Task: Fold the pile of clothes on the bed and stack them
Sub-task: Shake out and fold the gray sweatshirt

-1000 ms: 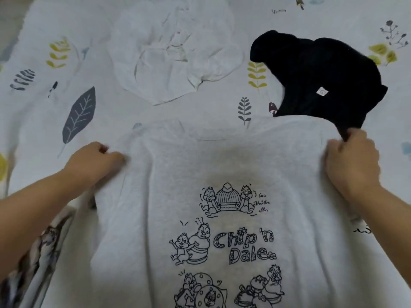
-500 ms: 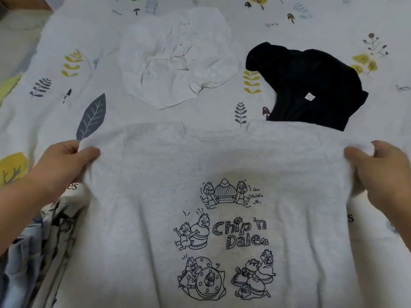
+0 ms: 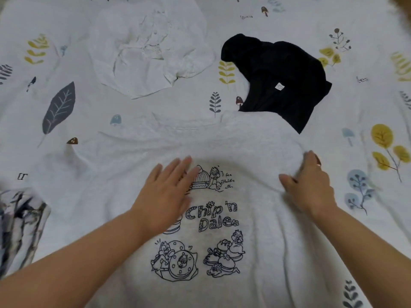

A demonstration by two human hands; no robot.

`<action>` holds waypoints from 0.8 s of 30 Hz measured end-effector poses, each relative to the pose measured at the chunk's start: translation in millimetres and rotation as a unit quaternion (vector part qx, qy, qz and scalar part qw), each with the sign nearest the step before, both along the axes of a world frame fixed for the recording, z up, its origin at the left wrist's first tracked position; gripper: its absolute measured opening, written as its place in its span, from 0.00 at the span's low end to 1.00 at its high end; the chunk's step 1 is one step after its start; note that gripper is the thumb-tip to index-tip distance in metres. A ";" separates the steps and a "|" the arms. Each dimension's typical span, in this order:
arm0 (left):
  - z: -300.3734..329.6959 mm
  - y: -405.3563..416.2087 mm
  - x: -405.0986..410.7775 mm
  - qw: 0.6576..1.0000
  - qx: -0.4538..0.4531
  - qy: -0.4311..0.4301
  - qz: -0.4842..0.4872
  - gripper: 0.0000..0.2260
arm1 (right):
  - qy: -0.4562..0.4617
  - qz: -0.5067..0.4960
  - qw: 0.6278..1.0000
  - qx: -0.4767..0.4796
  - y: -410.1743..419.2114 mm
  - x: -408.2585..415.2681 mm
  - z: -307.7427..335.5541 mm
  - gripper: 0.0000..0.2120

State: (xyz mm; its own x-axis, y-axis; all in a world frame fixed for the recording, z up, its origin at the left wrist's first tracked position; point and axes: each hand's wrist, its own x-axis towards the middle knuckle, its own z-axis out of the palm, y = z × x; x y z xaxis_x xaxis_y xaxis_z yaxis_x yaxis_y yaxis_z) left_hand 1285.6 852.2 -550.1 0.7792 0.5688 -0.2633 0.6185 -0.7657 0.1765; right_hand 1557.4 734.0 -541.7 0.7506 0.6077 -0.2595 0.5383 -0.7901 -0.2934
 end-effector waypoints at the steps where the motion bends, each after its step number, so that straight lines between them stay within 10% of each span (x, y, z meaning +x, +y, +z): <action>1: -8.3 -6.2 5.5 0.999 -0.006 0.031 -0.007 0.28 | -0.003 0.004 1.000 -0.008 -3.5 3.7 -2.4 0.37; 5: -13.5 -12.7 32.8 0.994 0.016 0.098 0.053 0.26 | 0.024 -0.107 0.993 0.043 -12.8 33.0 -1.4 0.36; 13: 7.2 -31.8 115.9 0.992 -0.041 -0.121 0.019 0.19 | 0.158 -0.071 0.978 0.116 -17.9 51.8 -0.2 0.04; 16: 18.2 -36.3 147.9 0.970 -0.149 -0.178 0.067 0.16 | 0.226 -0.076 0.941 0.238 -19.6 51.4 15.0 0.09; 18: 29.6 -38.0 168.0 0.925 -0.263 -0.233 0.144 0.11 | 0.207 -0.051 0.936 0.279 -17.5 48.4 31.4 0.12; 24: 64.4 -20.7 197.7 0.645 -0.672 -0.245 0.270 0.15 | 0.167 0.128 0.926 0.315 -8.5 -2.7 80.4 0.12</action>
State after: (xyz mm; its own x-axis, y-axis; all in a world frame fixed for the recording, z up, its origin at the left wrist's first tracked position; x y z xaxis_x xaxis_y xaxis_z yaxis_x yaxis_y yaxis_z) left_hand 1483.3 831.4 -485.8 0.7404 0.3060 -0.5985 0.3490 0.5860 0.7313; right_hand 1554.7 725.5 -461.3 0.5035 0.8639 0.0143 0.4794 -0.2655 -0.8365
